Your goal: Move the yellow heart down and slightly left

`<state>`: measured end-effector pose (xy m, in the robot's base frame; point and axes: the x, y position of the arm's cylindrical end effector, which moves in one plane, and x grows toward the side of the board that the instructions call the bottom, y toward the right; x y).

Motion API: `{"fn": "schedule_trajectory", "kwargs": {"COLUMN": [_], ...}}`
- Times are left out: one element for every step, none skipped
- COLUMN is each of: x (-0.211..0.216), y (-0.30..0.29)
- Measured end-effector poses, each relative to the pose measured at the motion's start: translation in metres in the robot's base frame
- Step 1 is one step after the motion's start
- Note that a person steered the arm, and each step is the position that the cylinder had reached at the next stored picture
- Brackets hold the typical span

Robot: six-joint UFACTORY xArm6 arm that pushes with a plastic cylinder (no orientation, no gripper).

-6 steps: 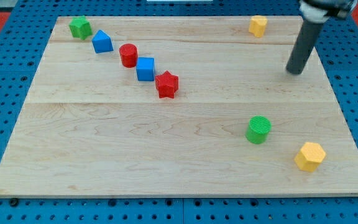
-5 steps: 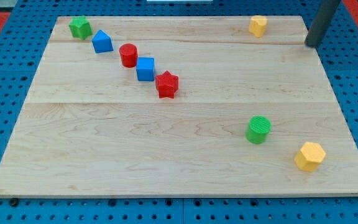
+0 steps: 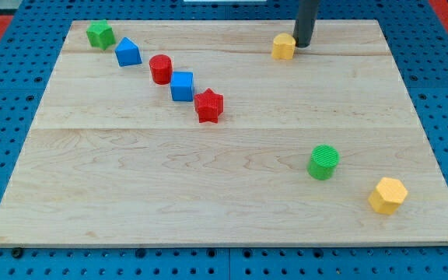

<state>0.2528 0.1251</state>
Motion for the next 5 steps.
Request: {"fn": "schedule_trajectory", "kwargs": {"x": [-0.0072, -0.0079, -0.0079, -0.0079, -0.0079], "y": [-0.0046, -0.0046, -0.0046, -0.0046, -0.0046]}}
